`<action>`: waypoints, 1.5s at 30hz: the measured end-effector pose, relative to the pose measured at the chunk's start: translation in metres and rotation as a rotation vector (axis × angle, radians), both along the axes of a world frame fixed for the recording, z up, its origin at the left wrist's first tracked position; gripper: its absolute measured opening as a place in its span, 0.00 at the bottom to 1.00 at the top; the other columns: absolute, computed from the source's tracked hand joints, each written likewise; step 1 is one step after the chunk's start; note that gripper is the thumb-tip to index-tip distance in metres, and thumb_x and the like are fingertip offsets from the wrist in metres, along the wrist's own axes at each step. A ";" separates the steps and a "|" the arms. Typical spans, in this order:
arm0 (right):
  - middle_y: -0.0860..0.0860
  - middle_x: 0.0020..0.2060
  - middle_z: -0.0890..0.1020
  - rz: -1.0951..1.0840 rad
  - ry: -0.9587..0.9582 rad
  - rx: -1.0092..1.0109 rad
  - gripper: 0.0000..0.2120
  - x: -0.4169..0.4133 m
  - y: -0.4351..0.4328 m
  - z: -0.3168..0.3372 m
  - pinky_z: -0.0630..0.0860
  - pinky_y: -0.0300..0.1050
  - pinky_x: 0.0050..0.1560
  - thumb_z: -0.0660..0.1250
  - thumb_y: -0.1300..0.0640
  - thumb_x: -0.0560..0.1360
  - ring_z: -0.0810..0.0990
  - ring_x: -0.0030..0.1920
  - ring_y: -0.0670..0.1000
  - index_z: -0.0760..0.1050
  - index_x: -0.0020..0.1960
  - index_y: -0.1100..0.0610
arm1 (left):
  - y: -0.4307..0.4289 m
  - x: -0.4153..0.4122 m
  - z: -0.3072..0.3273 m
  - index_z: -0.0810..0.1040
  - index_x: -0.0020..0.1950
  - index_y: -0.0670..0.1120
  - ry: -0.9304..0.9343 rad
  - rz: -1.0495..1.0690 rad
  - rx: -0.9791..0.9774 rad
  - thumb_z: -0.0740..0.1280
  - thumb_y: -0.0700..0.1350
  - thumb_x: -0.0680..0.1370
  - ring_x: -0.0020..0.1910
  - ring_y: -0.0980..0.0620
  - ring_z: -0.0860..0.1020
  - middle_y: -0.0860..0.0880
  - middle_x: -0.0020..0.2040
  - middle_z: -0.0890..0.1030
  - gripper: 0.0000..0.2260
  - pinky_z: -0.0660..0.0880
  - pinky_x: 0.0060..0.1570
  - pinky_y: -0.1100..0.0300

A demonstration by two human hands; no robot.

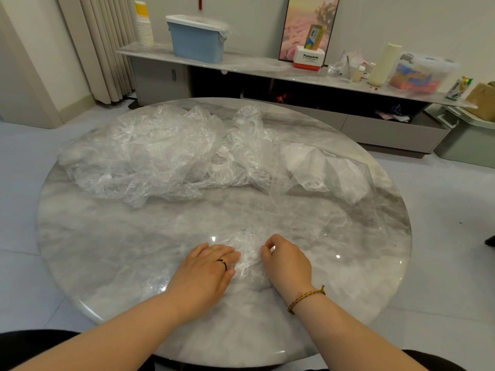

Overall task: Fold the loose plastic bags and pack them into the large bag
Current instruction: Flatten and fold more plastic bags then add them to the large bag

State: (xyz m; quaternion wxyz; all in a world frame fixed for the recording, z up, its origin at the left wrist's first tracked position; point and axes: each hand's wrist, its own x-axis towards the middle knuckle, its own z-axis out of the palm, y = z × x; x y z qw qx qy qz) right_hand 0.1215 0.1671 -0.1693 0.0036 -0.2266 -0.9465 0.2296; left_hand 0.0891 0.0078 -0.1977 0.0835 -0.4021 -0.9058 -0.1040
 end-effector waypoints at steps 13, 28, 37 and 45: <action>0.50 0.48 0.81 -0.026 -0.003 0.004 0.12 0.000 0.002 0.001 0.65 0.39 0.39 0.55 0.51 0.79 0.78 0.48 0.52 0.74 0.52 0.55 | -0.001 -0.002 -0.004 0.83 0.48 0.54 0.048 -0.037 -0.012 0.48 0.62 0.74 0.46 0.61 0.82 0.59 0.47 0.83 0.25 0.67 0.54 0.63; 0.53 0.56 0.81 0.572 0.418 0.381 0.16 0.007 -0.017 -0.023 0.59 0.44 0.64 0.53 0.50 0.73 0.70 0.60 0.50 0.68 0.59 0.54 | 0.001 -0.010 -0.001 0.85 0.43 0.49 0.075 -0.008 -0.053 0.54 0.54 0.69 0.41 0.56 0.83 0.53 0.43 0.84 0.21 0.65 0.51 0.60; 0.46 0.55 0.81 0.603 -0.088 0.448 0.37 0.013 -0.005 -0.026 0.50 0.42 0.66 0.32 0.43 0.79 0.79 0.57 0.43 0.81 0.55 0.51 | -0.002 -0.010 -0.001 0.85 0.44 0.51 0.012 0.039 -0.085 0.34 0.53 0.81 0.45 0.58 0.83 0.55 0.46 0.84 0.37 0.75 0.46 0.64; 0.51 0.67 0.70 0.363 0.182 -0.066 0.41 0.018 -0.002 -0.008 0.55 0.33 0.64 0.45 0.29 0.69 0.66 0.68 0.49 0.66 0.68 0.58 | -0.006 -0.008 0.002 0.85 0.42 0.51 -0.099 -0.008 -0.074 0.53 0.54 0.71 0.42 0.58 0.83 0.54 0.44 0.84 0.21 0.71 0.49 0.63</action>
